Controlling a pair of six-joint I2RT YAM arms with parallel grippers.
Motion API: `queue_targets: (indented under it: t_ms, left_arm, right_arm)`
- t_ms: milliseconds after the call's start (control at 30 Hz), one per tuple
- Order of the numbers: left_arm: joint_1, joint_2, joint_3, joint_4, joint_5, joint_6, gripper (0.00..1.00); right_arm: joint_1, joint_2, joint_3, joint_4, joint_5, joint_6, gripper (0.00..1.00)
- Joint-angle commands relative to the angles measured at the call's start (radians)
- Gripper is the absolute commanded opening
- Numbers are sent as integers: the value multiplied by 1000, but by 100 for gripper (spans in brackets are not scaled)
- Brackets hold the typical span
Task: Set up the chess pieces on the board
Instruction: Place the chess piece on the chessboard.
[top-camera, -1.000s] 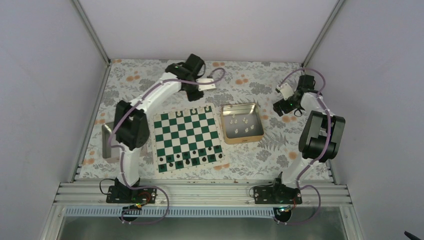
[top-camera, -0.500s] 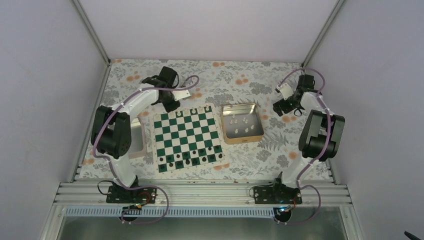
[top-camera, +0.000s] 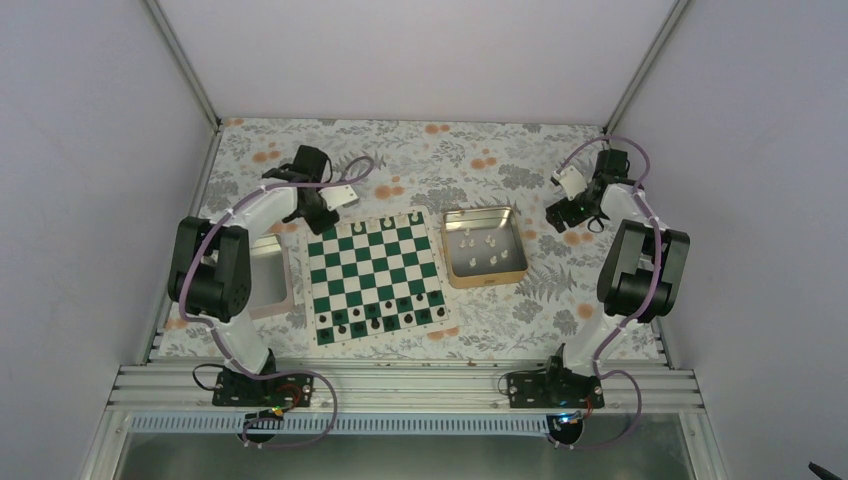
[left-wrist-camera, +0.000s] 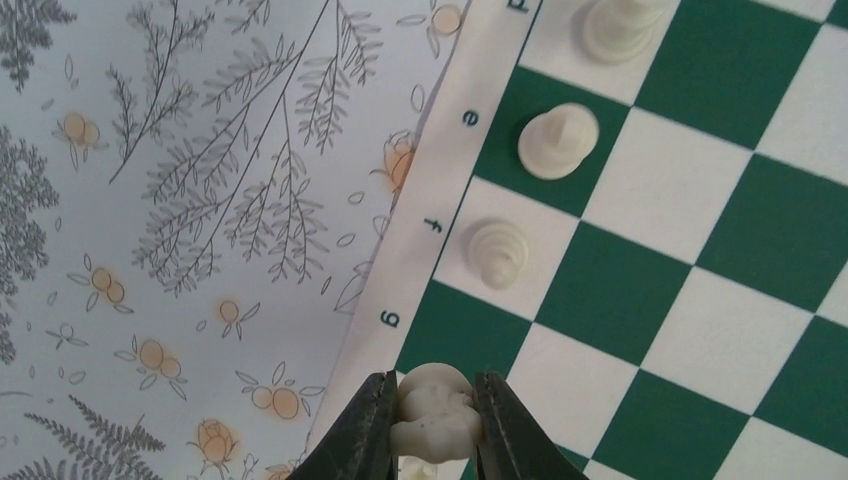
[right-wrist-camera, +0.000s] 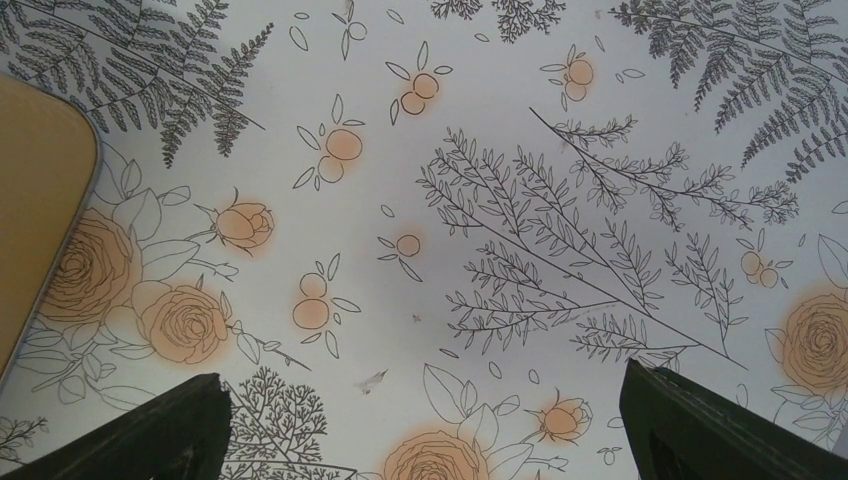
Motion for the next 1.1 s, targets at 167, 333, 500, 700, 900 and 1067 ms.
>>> queue_targets:
  t_ms: [167,333,500,700,900,1067]
  left_arm:
    - [45,-12,-50,50,43,7,17]
    - [57,3,-67,62,62,7,17]
    - [64,25,-79,73,74,8,17]
    - [65,55,-71,70,92,8,17]
    - [67,83,-57,72,98,13,17]
    - [68,85,-54,82,99,9,17]
  right_arm:
    - [-2,18,15,-8,9,-2,100]
    - [-2,20,18,-8,12,-2,100]
    - [-2,20,16,-9,19,-2,100]
    - [-3,21,16,-10,24,-3,100]
    - [-3,17,12,-7,27,-3,100]
    - [-2,21,8,-4,30,-4,100]
